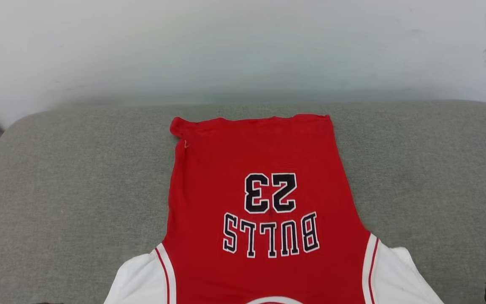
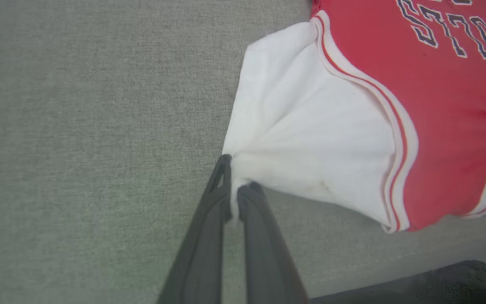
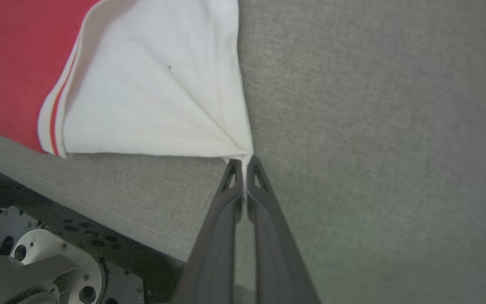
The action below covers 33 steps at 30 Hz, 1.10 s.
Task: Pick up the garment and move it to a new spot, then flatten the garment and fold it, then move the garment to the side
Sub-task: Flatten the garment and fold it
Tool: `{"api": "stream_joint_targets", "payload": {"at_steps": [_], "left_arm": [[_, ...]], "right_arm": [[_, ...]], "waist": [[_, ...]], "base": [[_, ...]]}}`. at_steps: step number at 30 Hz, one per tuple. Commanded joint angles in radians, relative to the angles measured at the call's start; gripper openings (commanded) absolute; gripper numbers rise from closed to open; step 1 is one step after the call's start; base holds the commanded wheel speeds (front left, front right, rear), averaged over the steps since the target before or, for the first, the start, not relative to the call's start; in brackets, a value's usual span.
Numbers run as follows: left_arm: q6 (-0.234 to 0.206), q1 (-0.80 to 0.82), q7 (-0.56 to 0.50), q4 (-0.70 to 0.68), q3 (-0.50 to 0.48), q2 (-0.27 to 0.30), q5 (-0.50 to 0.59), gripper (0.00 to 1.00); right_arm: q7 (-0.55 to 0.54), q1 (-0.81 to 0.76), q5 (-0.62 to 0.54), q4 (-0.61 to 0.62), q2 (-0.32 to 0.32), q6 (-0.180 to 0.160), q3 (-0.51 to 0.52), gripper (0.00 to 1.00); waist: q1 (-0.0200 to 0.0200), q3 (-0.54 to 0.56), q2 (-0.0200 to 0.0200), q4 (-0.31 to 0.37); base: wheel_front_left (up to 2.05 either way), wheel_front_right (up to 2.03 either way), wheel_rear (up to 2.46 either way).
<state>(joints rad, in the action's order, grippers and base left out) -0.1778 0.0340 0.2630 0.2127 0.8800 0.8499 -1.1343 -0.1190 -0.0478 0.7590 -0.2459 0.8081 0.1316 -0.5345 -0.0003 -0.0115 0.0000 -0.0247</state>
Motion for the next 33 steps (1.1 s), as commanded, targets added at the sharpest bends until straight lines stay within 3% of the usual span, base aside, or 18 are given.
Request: {"api": "stream_joint_targets", "payload": {"at_steps": [1,9,10,11,19,23,33], "left_arm": [[-0.008,-0.014,0.002,-0.002,-0.009,0.006,-0.004,0.0],[-0.029,-0.088,0.002,-0.045,-0.066,0.007,0.006,0.0],[-0.03,-0.093,0.002,-0.05,-0.073,0.004,0.01,0.0],[-0.031,-0.093,0.002,-0.057,-0.079,-0.001,0.018,0.0],[-0.022,-0.045,0.002,-0.093,-0.121,-0.028,0.081,0.0],[-0.013,-0.004,0.002,-0.133,-0.166,-0.044,0.13,0.0],[0.018,0.095,0.002,-0.174,-0.209,-0.102,0.214,0.0]], "right_arm": [[-0.013,-0.025,0.004,0.007,0.001,-0.002,0.014,0.0],[-0.214,-0.198,-0.035,0.146,-0.029,-0.002,0.181,0.0],[-0.235,-0.199,-0.047,0.164,-0.037,-0.002,0.194,0.06],[-0.252,-0.192,-0.062,0.181,-0.043,-0.002,0.21,1.0],[-0.379,-0.045,-0.128,0.347,-0.017,-0.001,0.303,1.0],[-0.47,0.263,-0.145,0.437,0.024,-0.001,0.309,1.0],[-0.728,0.815,-0.159,0.286,-0.021,-0.001,0.207,1.0]], "waist": [[0.0003,0.002,0.0,-0.004],[0.0003,-0.012,0.0,-0.01],[0.0003,-0.016,0.0,-0.008],[0.0003,-0.02,0.0,-0.008],[0.0003,-0.079,0.0,-0.024],[0.0003,-0.167,0.0,-0.06],[0.0003,-0.344,0.0,-0.17]], "base": [[0.0,0.0,0.0],[0.0,0.0,0.0],[0.0,0.0,0.0],[0.0,0.0,0.0],[0.0,0.0,0.0],[0.0,0.0,0.0],[0.0,0.0,0.0]]}}
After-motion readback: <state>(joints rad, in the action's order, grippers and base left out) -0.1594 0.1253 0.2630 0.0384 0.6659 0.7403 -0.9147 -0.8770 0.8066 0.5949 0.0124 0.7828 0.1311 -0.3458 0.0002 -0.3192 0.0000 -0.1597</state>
